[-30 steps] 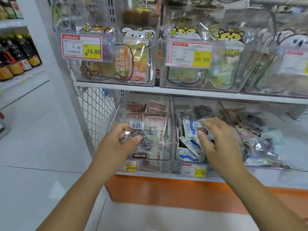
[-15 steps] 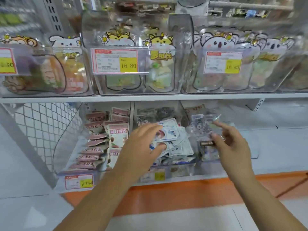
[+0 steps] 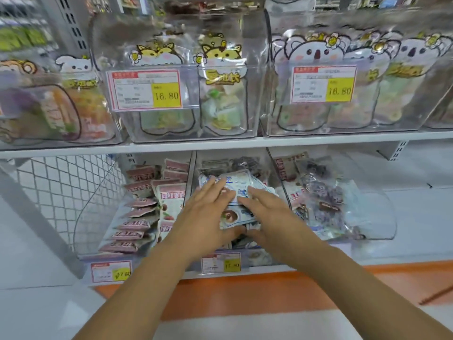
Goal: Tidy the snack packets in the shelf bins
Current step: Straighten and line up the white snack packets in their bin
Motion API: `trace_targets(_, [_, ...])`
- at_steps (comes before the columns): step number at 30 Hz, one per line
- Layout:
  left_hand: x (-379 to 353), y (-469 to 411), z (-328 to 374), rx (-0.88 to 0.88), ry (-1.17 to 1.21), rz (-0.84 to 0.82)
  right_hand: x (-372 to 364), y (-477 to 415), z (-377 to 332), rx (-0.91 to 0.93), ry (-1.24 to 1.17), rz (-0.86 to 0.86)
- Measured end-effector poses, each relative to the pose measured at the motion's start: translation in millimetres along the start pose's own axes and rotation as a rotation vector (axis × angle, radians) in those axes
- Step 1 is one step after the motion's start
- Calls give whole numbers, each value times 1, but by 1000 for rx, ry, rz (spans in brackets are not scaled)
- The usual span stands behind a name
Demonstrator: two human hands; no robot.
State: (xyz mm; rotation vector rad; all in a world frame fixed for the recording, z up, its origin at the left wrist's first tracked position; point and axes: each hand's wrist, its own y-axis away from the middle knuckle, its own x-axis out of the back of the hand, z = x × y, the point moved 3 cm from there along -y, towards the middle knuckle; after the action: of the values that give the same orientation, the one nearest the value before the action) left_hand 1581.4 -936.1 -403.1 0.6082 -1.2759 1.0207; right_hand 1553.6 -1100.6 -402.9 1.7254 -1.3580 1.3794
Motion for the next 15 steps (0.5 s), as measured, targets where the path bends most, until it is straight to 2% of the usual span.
trace_targets(1, [4, 1, -6, 16, -3, 2, -5, -9, 4, -31, 44, -84])
trace_targets(3, [10, 7, -21, 48, 3, -13, -5, -23, 8, -43, 198, -147])
trace_targets(7, [16, 24, -44, 80, 162, -48, -2, -45, 8, -87, 314, -84])
trace_targets(11, [15, 32, -53, 76, 182, 5, -9, -61, 9, -162, 259, -45])
trace_targets(15, [13, 34, -48, 76, 183, 106, -13, -64, 15, -162, 161, -59])
